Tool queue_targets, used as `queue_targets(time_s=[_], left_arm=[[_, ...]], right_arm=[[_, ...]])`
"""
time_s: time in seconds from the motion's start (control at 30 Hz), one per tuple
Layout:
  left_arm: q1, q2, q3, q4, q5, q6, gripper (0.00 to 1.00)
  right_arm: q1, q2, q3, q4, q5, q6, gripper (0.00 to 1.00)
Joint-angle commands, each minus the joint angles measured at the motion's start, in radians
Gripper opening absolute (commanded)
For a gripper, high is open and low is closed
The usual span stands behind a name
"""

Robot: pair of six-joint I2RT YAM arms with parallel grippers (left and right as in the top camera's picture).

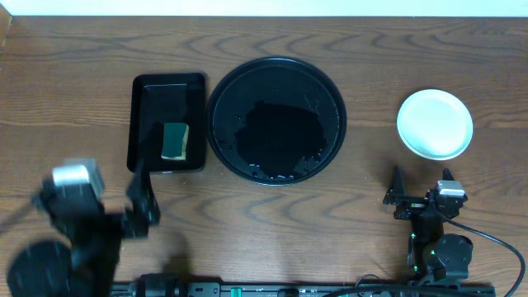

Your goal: Clean dirty plates on tray and stack at the side

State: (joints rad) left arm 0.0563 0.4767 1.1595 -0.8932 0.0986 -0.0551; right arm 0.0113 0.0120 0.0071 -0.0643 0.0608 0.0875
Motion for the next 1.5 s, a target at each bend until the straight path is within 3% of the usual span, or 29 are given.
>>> queue_targets(time_s=[0.0, 0.13, 0.23, 0.63, 0.8, 1.17, 1.47], left_arm=[[-0.001, -0.140, -0.138, -0.006, -0.010, -0.001, 0.83], [-0.001, -0.317, -0.303, 0.002, -0.010, -0.001, 0.83], [-0.001, -0.417, -0.423, 0.093, -0.009, -0.001, 0.83], [-0.002, -0.475, -0.834, 0.996, 0.104, -0.019, 0.83], [-0.002, -0.475, -0.982, 1.205, 0.103, -0.074, 0.83], [-0.002, -0.475, -1.155, 1.224, 0.103, -0.108, 0.83], [-0.002, -0.475, -1.155, 0.946, 0.100, -0.053, 0.83]], right_arm=[[-0.014, -0.006, -0.002, -0.004, 0.010, 0.013, 0.99], [-0.014, -0.006, -0.002, -0.004, 0.010, 0.013, 0.99], [-0.014, -0.006, -0.002, -0.004, 0.010, 0.013, 0.99], [-0.014, -0.006, -0.002, -0.004, 0.010, 0.013, 0.99], [-0.014, -0.006, -0.002, -0.004, 0.010, 0.013, 0.99], [-0.014, -0.006, -0.002, -0.004, 0.010, 0.013, 0.99], [-0.014, -0.006, -0.002, -0.004, 0.010, 0.013, 0.99]])
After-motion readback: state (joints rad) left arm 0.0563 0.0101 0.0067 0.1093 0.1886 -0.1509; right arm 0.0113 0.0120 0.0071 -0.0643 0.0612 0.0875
